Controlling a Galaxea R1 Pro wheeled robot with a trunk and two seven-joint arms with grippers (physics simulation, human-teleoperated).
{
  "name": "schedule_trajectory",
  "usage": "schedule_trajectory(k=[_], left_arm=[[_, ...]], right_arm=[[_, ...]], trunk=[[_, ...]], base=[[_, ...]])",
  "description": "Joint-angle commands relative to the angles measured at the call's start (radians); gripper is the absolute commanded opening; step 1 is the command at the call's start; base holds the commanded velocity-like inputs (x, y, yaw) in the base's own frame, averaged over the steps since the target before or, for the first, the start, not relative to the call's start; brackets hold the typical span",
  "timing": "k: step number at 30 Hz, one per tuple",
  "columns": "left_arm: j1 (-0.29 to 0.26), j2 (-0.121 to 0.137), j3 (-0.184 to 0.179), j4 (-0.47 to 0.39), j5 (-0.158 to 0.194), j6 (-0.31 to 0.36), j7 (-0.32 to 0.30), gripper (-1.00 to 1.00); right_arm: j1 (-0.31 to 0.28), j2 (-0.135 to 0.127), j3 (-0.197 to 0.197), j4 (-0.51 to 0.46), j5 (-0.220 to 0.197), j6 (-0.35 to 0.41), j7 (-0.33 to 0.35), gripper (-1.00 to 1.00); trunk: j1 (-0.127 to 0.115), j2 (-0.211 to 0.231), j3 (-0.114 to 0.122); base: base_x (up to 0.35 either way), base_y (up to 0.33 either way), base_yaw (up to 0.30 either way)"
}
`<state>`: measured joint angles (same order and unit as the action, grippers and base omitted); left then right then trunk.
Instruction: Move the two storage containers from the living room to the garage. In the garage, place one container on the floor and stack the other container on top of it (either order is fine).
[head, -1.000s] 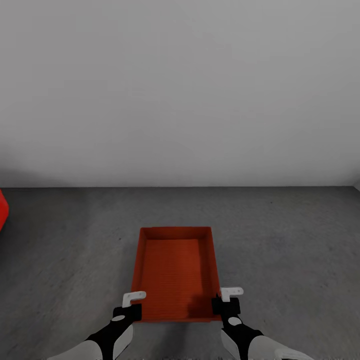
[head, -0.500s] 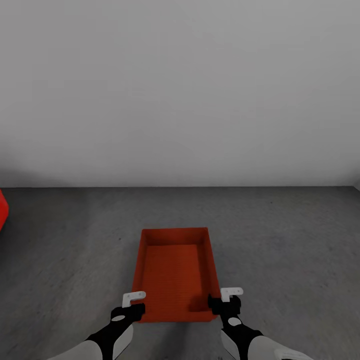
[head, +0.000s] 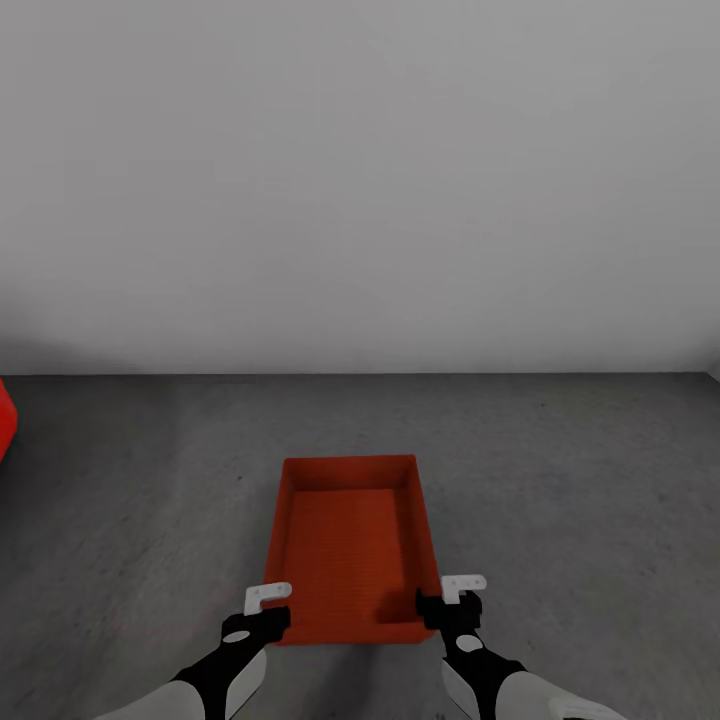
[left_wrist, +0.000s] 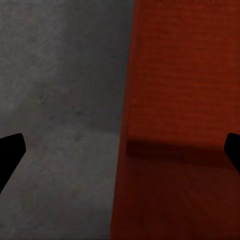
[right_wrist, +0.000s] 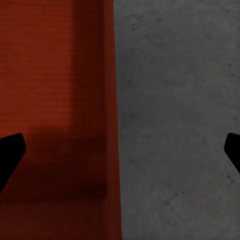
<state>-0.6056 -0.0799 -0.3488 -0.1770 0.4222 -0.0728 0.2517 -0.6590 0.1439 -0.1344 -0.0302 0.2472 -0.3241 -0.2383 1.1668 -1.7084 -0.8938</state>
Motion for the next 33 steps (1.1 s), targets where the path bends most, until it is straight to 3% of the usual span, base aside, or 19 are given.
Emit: schedule_trajectory(k=[1,9,33], left_arm=[[-0.001,0.000,-0.009,0.001,0.010,-0.004,0.004,1.00],[0.000,0.000,-0.009,0.002,0.010,-0.003,0.004,1.00],[-0.001,0.000,-0.009,0.002,0.010,-0.002,0.004,1.00]], right_arm=[[-0.001,0.000,-0.008,0.001,0.011,-0.003,-0.004,1.00],[-0.001,0.000,-0.008,0.001,0.011,-0.003,-0.004,1.00],[-0.001,0.003,-0.008,0.001,0.003,-0.004,-0.006,1.00]], trunk=[[0.000,0.000,-0.001],[0.000,0.000,-0.001],[-0.092,0.168,0.075]], base=[[0.000,0.000,0.000],[0.000,0.000,0.000],[0.000,0.000,0.000]])
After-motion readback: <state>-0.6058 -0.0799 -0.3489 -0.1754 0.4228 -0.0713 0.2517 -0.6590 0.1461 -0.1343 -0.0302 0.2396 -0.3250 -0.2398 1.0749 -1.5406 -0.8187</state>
